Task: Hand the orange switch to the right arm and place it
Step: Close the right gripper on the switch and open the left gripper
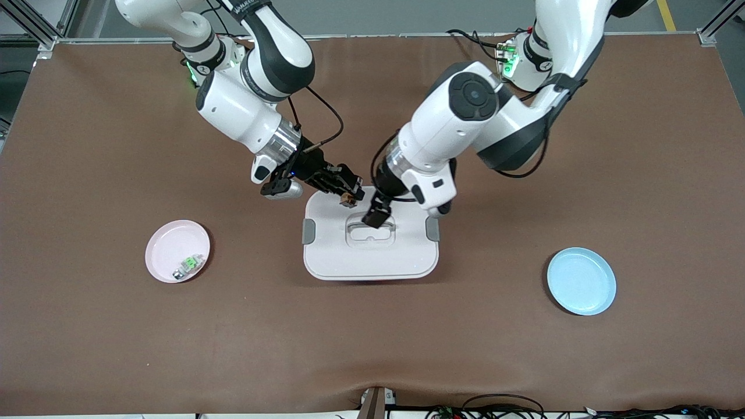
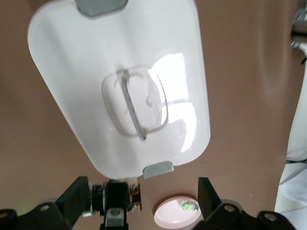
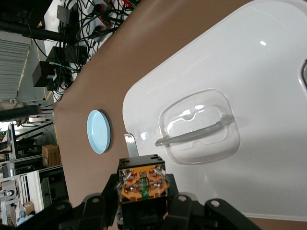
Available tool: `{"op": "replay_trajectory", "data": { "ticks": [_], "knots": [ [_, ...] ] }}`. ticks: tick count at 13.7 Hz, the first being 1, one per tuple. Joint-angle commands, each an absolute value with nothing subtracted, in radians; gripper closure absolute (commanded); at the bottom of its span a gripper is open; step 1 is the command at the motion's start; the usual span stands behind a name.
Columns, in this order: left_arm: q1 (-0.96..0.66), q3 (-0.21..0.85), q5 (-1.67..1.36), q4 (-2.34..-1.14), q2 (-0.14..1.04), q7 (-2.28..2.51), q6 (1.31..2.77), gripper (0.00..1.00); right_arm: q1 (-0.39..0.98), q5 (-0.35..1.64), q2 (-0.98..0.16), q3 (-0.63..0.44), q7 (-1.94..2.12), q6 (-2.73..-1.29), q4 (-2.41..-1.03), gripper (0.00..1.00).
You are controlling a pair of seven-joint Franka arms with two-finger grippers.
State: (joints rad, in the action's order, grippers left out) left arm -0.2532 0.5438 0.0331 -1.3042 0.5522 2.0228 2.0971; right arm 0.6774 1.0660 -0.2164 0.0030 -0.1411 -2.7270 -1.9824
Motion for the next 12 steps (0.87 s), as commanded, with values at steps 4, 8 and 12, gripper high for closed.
{"op": "replay_trajectory", "data": {
  "ticks": [4,8,12],
  "knots": [
    [-0.166,0.523,0.069,-1.310,0.489,1.829,1.996,0.00,0.576,0.567,-0.204,-0.005,-0.129,-2.461,-1.955,1.00],
    [-0.072,0.520,0.071,-1.310,0.459,1.645,1.953,0.00,0.465,0.293,-0.203,-0.006,0.010,-2.030,-1.803,1.00],
    [0.044,0.520,0.094,-1.316,0.417,1.429,1.919,0.00,0.352,0.204,-0.172,-0.006,0.300,-1.919,-1.799,1.00]
  ]
}}
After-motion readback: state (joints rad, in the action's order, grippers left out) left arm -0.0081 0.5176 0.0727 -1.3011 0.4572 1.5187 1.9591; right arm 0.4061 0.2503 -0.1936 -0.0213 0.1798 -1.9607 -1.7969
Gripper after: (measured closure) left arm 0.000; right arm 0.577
